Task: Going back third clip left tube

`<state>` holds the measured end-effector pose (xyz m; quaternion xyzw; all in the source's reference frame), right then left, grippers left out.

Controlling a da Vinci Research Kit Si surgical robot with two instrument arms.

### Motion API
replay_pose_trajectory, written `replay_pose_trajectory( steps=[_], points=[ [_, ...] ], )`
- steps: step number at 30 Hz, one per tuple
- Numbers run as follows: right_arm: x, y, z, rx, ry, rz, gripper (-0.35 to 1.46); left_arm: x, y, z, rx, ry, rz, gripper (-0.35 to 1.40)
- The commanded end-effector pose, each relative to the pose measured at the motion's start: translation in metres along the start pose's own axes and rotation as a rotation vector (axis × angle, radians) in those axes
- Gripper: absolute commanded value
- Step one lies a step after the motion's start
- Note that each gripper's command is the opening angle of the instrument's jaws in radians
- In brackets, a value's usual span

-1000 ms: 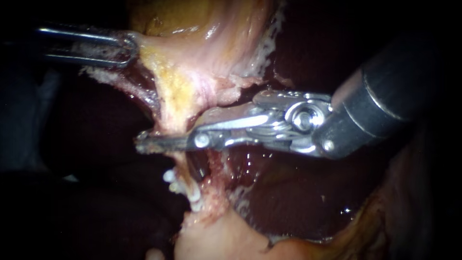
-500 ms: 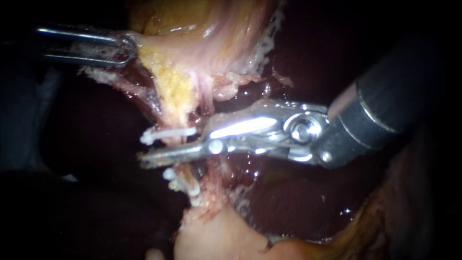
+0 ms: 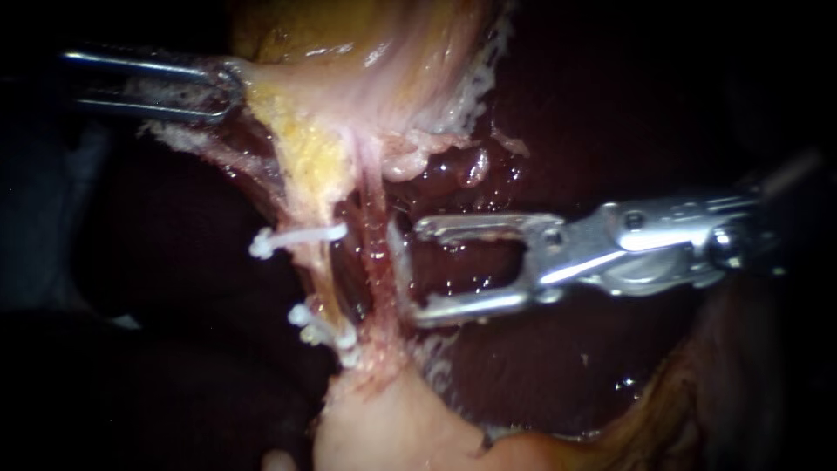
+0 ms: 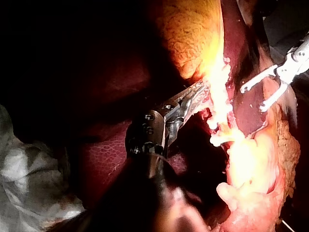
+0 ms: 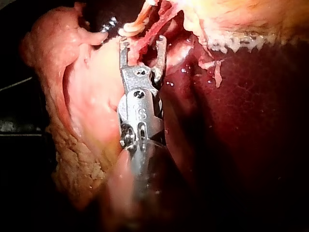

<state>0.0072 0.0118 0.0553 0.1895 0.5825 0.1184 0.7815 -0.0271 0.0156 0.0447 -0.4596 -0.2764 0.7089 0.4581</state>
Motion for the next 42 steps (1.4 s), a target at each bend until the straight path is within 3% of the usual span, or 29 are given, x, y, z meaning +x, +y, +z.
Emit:
replay_pose_trajectory(
  steps=[1,9,16,24,31,42],
  points=[
    [0.0002,0.0001,-0.0008,-0.001,-0.001,-0.007,0.50,0.0000,-0.0001,0.0000,0.000,0.000,0.001,-0.35],
    [0.0004,-0.0002,-0.0042,0.019,0.002,-0.027,0.50,0.0000,-0.0001,0.0000,0.000,0.000,0.001,-0.35],
    [0.0004,-0.0010,-0.0046,0.043,-0.048,-0.039,0.50,-0.0002,-0.0004,0.0005,0.002,0.001,0.003,-0.35],
    [0.0005,-0.0012,-0.0047,0.046,-0.057,-0.046,0.50,-0.0017,-0.0018,0.0036,0.008,0.009,0.008,-0.35],
    [0.0004,-0.0012,-0.0048,0.047,-0.057,-0.052,0.50,-0.0028,-0.0025,0.0067,0.004,-0.009,0.005,-0.35],
    [0.0005,-0.0013,-0.0048,0.056,-0.055,-0.052,0.50,-0.0027,-0.0028,0.0066,0.001,-0.011,0.005,-0.35]
  ],
)
